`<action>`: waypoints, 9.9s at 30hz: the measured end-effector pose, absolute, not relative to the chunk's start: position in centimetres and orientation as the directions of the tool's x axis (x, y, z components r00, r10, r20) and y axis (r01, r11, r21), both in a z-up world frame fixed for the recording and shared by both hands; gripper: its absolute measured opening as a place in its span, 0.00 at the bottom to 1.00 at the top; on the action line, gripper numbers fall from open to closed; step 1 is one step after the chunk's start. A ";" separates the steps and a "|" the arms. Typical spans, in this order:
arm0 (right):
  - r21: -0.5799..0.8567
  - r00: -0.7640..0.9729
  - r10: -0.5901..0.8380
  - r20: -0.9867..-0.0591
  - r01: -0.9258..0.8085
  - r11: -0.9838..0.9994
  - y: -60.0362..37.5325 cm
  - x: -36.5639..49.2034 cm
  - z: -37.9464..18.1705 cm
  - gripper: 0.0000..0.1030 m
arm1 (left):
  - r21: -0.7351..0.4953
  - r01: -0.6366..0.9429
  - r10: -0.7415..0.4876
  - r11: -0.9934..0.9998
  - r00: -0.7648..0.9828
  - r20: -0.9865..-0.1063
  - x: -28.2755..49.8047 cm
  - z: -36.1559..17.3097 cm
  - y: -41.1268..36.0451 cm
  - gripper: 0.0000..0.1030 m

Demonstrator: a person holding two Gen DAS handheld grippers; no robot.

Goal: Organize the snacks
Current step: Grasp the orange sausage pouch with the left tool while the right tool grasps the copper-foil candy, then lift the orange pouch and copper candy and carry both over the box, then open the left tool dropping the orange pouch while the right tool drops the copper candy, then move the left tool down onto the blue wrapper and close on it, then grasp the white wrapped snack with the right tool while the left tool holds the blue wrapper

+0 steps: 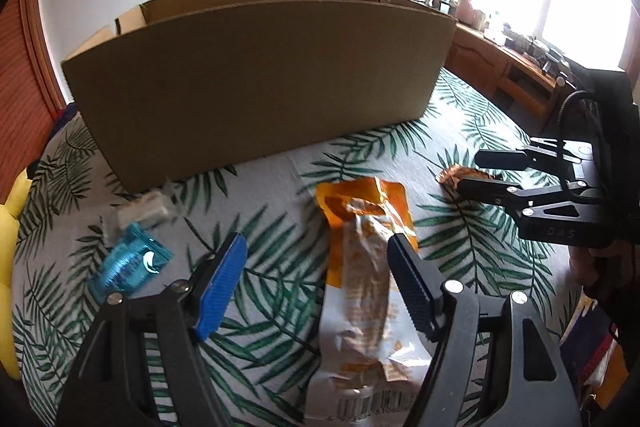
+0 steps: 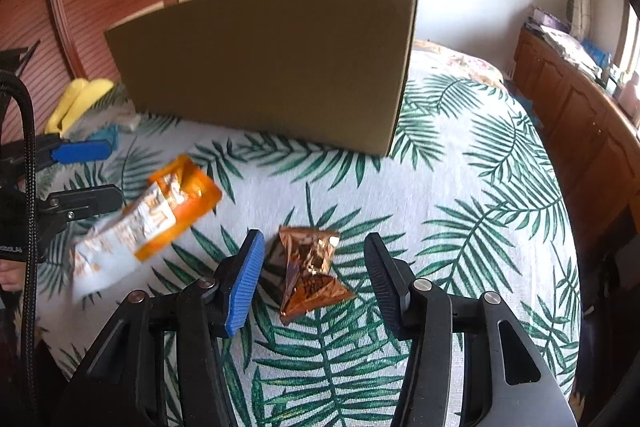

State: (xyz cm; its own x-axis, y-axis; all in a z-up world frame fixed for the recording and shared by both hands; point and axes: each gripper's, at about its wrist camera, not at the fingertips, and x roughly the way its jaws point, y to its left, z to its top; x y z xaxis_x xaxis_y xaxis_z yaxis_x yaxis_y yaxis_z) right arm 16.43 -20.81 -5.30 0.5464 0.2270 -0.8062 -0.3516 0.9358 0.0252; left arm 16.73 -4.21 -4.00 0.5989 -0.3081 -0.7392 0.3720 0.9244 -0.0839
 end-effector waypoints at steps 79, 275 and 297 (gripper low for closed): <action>0.004 0.583 0.234 -0.778 -0.369 0.930 -20.9 15.0 -5.9 0.22 | -0.057 0.432 -0.339 0.900 0.613 -0.714 16.5 -0.7 -8.3 0.51; 0.100 0.449 0.476 -0.756 -0.639 0.763 -0.1 22.7 -3.7 0.36 | -0.114 0.269 -0.264 0.956 0.627 -0.733 17.2 -5.3 11.1 0.20; 0.041 0.351 0.438 -0.827 -0.740 0.672 2.8 23.6 -6.9 0.36 | -0.136 0.206 -0.240 0.969 0.659 -0.713 16.6 -4.5 13.7 0.20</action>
